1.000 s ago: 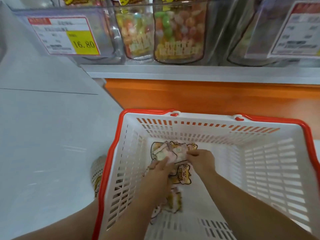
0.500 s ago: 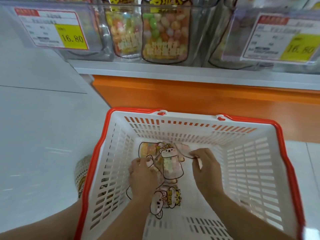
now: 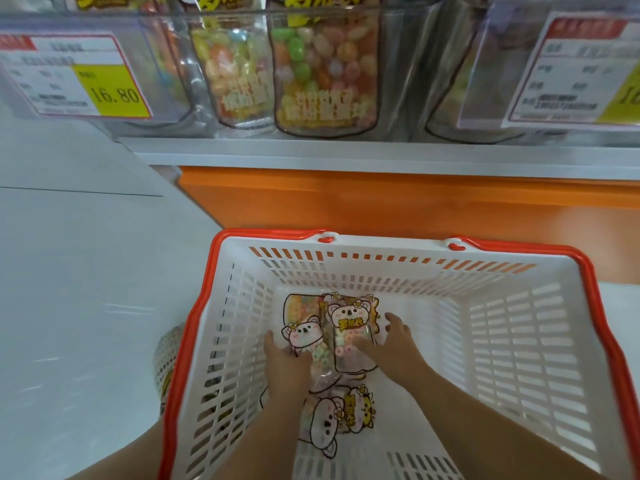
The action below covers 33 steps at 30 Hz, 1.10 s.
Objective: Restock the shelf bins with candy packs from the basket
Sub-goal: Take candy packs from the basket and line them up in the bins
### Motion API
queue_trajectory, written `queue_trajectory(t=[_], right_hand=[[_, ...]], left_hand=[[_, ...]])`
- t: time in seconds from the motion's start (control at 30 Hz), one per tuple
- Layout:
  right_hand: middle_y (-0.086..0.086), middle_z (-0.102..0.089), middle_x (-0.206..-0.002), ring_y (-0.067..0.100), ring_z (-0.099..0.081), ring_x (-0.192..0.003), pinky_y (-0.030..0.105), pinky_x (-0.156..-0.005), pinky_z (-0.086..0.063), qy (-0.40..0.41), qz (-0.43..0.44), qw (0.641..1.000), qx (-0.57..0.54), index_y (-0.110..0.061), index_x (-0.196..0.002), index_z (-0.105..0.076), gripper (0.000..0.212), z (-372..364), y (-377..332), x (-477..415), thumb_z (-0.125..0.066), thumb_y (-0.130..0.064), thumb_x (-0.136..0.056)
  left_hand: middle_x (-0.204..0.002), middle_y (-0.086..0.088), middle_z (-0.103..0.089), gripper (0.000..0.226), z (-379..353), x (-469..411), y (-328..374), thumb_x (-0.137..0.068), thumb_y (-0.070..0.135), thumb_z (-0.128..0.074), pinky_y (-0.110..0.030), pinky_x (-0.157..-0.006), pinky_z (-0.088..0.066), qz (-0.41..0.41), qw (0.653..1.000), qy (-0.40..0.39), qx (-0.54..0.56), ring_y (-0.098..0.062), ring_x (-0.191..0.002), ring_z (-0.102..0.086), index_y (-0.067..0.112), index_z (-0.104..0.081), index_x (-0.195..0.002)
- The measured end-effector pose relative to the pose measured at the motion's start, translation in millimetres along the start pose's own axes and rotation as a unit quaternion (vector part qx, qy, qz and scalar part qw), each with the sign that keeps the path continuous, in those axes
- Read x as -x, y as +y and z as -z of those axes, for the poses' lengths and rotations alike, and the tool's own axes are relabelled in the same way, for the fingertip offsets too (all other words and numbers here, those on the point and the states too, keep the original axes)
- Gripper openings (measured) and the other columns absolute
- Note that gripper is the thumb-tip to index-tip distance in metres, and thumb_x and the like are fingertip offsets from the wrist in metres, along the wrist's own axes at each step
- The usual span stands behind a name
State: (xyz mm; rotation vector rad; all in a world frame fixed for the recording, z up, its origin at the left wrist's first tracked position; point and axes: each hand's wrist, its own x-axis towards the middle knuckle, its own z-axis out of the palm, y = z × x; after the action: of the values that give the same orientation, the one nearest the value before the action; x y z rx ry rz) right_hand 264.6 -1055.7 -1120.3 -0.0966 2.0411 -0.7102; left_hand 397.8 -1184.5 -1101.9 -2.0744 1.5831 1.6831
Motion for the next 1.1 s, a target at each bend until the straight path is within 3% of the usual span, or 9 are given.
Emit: queue_trajectory(t=[0.17,0.27,0.43,0.57,0.7,0.83,0.93,1.03,1.1], right_hand=[[0.008,-0.06,-0.117,0.019,-0.06,-0.098,0.03,-0.077,-0.052,-0.051,-0.054,0.997,-0.025,-0.008,-0.122,-0.052,0.076,-15.1,-2.3,-12.8,-0.082,-0.054,-0.07],[0.012,-0.069,-0.105,0.025,-0.067,-0.091,0.024,-0.069,-0.05,-0.076,-0.035,0.991,-0.103,-0.004,-0.11,-0.064,0.064,-12.5,4.0,-7.1,-0.086,-0.047,-0.069],[0.014,-0.075,-0.099,0.031,-0.071,-0.097,0.043,-0.089,-0.059,-0.126,-0.036,0.972,-0.198,-0.006,-0.101,-0.07,0.038,24.0,-1.8,14.5,-0.085,-0.032,-0.077],[0.027,-0.07,-0.097,0.04,-0.068,-0.102,0.052,-0.095,-0.055,-0.144,0.002,0.961,-0.235,0.006,-0.103,-0.067,0.064,53.6,-9.0,35.3,-0.092,-0.038,-0.063],[0.033,-0.057,-0.095,0.05,-0.062,-0.102,0.053,-0.095,-0.054,-0.138,0.054,0.958,-0.244,0.01,-0.1,-0.062,0.081,77.7,-22.8,63.2,-0.096,-0.047,-0.053],[0.043,-0.049,-0.09,0.057,-0.057,-0.09,0.057,-0.097,-0.052,-0.084,0.118,0.956,-0.254,0.02,-0.1,-0.051,0.087,99.4,-39.3,99.0,-0.093,-0.045,-0.061],[0.033,-0.058,-0.075,0.034,-0.058,-0.068,0.039,-0.072,-0.05,0.016,0.155,0.955,-0.251,0.002,-0.081,-0.067,0.061,120.6,-58.3,136.8,-0.087,-0.05,-0.056],[0.016,-0.072,-0.077,0.028,-0.066,-0.065,0.041,-0.062,-0.052,0.166,0.22,0.946,-0.17,-0.002,-0.08,-0.071,0.044,139.5,-74.7,172.6,-0.079,-0.045,-0.075],[0.008,-0.066,-0.063,0.021,-0.056,-0.054,0.037,-0.053,-0.045,0.215,0.269,0.932,-0.114,-0.007,-0.072,-0.067,0.033,145.5,-85.0,197.2,-0.073,-0.036,-0.085]], left_hand=[[-0.101,-0.008,-0.072,0.017,-5.7,6.0,8.3,-0.086,0.021,-0.071,-0.047,-0.085,-0.059,0.005,0.998,-0.063,-0.017,-0.02,-0.087,-0.067,0.019,-0.067,-0.102],[-0.104,-0.001,-0.072,0.052,-4.7,8.5,14.2,-0.066,0.045,-0.077,-0.049,-0.09,-0.058,0.02,0.992,-0.123,0.019,-0.023,-0.097,-0.069,0.024,-0.066,-0.112],[-0.089,-0.006,-0.066,0.028,-0.9,19.2,38.0,-0.1,0.033,-0.057,-0.032,-0.066,-0.047,0.086,0.963,-0.212,0.142,-0.021,-0.08,-0.051,0.008,-0.067,-0.106],[-0.11,-0.001,-0.066,0.037,5.9,41.8,54.7,-0.094,0.01,-0.066,-0.024,-0.066,-0.046,-0.009,0.958,-0.283,0.052,-0.013,-0.089,-0.061,0.02,-0.054,-0.127],[-0.124,0.014,-0.062,0.066,23.6,72.1,70.4,-0.081,0.048,-0.081,-0.027,-0.086,-0.049,-0.086,0.949,-0.303,-0.007,-0.007,-0.113,-0.06,0.031,-0.05,-0.136],[-0.129,0.002,-0.066,0.112,31.6,92.5,85.1,-0.05,0.072,-0.088,-0.053,-0.102,-0.05,-0.101,0.941,-0.322,0.032,-0.023,-0.123,-0.06,0.016,-0.053,-0.14],[-0.138,-0.009,-0.059,0.121,39.9,120.8,106.3,-0.054,0.069,-0.088,-0.06,-0.102,-0.047,-0.126,0.947,-0.287,0.073,-0.034,-0.129,-0.054,0.01,-0.04,-0.149],[-0.143,-0.004,-0.051,0.089,47.3,150.4,122.8,-0.085,0.053,-0.073,-0.046,-0.104,-0.046,-0.191,0.953,-0.211,0.101,-0.027,-0.123,-0.055,0.017,-0.03,-0.155],[-0.127,0.003,-0.057,0.056,46.3,166.3,131.0,-0.096,0.035,-0.066,-0.04,-0.1,-0.046,-0.246,0.945,-0.197,0.082,-0.019,-0.111,-0.058,0.018,-0.044,-0.144]])
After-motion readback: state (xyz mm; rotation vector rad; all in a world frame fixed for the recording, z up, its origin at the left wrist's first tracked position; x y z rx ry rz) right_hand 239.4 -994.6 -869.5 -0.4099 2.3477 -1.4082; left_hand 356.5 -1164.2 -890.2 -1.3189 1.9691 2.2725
